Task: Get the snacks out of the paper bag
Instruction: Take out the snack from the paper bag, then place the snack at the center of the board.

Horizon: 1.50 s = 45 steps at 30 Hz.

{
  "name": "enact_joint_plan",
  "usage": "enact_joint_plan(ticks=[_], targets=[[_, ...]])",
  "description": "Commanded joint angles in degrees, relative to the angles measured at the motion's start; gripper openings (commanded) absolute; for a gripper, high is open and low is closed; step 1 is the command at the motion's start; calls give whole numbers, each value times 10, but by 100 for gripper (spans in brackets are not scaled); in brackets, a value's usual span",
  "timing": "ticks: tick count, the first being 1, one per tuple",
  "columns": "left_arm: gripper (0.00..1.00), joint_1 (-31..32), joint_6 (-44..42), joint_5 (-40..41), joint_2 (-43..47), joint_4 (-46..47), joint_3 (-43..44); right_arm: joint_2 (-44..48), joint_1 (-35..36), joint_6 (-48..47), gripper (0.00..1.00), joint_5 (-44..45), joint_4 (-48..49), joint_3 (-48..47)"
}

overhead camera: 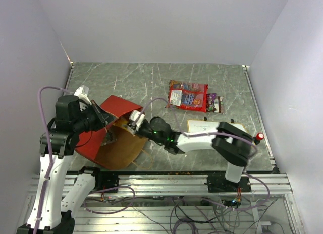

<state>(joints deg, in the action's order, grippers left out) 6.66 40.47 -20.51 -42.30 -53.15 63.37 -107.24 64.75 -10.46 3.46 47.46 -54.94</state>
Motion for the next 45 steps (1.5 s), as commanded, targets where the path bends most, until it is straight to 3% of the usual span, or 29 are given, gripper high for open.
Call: enact_joint_plan(ticks=[1,8,13,17,25,33,45], targets=[[7,3,-23,28,-21,-18,10,125,2,16,0,3,-86,64],[7,3,19,66,-37,21,-31,339,2,-52,0,6,-295,125],[7,3,32,77,-58,68,-39,481,-4,-80,0,111,-383,144],[7,3,27,54,-82,81,-40,517,-49,-99,0,178,-415,131],[7,17,-32,53,-119,59,13,459,-316,-89,0,156,-357,125],[7,20,-29,15,-127,77,13,354,-579,-34,0,17,-279,148],[7,21,-16,2,-128,75,15,237,-759,-42,0,-137,-178,170]])
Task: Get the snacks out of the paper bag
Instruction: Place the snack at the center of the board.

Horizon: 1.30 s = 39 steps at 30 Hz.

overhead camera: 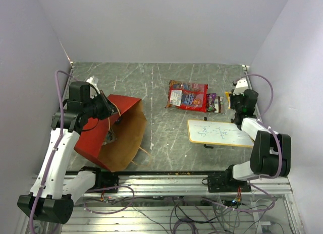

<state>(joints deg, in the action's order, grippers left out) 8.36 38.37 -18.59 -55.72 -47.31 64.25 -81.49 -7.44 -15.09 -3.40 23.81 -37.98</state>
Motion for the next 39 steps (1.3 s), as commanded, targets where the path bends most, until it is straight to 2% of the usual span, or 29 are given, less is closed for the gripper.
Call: enact_joint_plan(ticks=[1,14,25,28,30,34,39], targets=[[7,4,5,-16,9,16,3,-30,-43,4,0,-77,62,-1],[7,4,5,-13,15,-3,5,-133,-54,36,0,-88,133,-14],[7,4,1,-8,22,-14,19,-160,-54,28,0,-70,51,-67],[7,4,7,-15,29,-9,12,-142,-53,29,20,-59,48,-55],[7,4,9,-19,33,-4,4,-120,-54,29,29,-52,55,-43],[7,4,6,-23,30,-4,3,-80,-53,42,33,-48,19,-49],[7,4,19,-30,36,2,-2,9,-42,124,38,-90,-3,-18]])
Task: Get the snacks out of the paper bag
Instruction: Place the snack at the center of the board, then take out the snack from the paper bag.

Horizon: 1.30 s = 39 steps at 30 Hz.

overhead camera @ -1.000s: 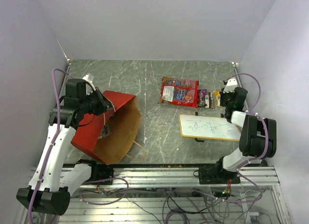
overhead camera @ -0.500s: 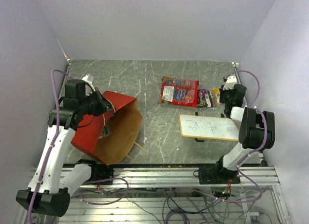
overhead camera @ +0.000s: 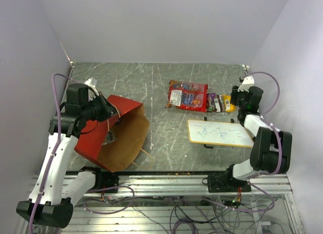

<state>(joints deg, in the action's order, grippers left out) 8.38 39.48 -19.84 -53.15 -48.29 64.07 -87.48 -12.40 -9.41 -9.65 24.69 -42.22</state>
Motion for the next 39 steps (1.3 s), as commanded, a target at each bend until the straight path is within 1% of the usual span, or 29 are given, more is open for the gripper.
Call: enact_joint_plan(ticks=[1,5,9,14,18,20,24,29,32,34,35,36,39], targets=[[7,4,10,-17,13,14,-3,91,16,82,39,-41,-10,36],[7,4,14,-17,20,24,-13,160,88,153,41,-79,-9,70],[7,4,18,-22,13,18,-2,197,196,203,45,-98,-22,75],[7,4,26,-8,21,24,-9,214,326,277,51,-101,-32,61],[7,4,27,-13,23,22,-12,213,447,295,53,-75,-22,60],[7,4,20,-12,23,10,-6,204,523,289,54,-38,-26,52],[7,3,20,0,34,3,-9,168,652,253,56,40,-55,9],[7,3,32,-9,39,13,-21,105,795,155,60,179,-102,-59],[7,3,26,0,40,0,-8,61,850,71,64,240,-97,-90],[7,3,23,6,42,-8,2,30,863,36,67,237,-91,-115],[7,3,20,7,42,-9,7,14,863,26,70,231,-80,-124],[7,3,18,8,41,-12,12,-3,864,22,75,240,-60,-131],[7,3,15,12,38,-16,22,-49,865,20,96,271,5,-138]])
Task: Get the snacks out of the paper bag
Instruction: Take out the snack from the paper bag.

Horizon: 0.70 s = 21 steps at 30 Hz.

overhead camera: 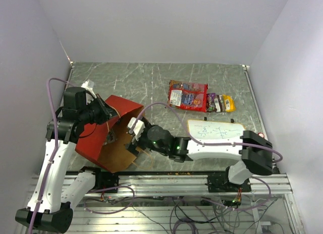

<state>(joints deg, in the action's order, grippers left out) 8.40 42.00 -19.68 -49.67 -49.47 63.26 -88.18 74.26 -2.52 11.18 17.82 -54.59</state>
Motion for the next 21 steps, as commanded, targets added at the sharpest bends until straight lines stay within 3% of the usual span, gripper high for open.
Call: enact_joint_plan(ticks=[1,5,16,21], targets=[[7,3,-11,8,3,-3,31,-54,-2,-56,99,66,109,-7],[7,3,-15,-6,-3,-1,43,-117,-3,-84,100,60,233,3],[7,3,-60,-15,-10,-42,111,-314,-10,-134,100,178,359,-111],[7,3,-80,-8,-3,-62,117,-372,-30,-152,96,175,412,-140]])
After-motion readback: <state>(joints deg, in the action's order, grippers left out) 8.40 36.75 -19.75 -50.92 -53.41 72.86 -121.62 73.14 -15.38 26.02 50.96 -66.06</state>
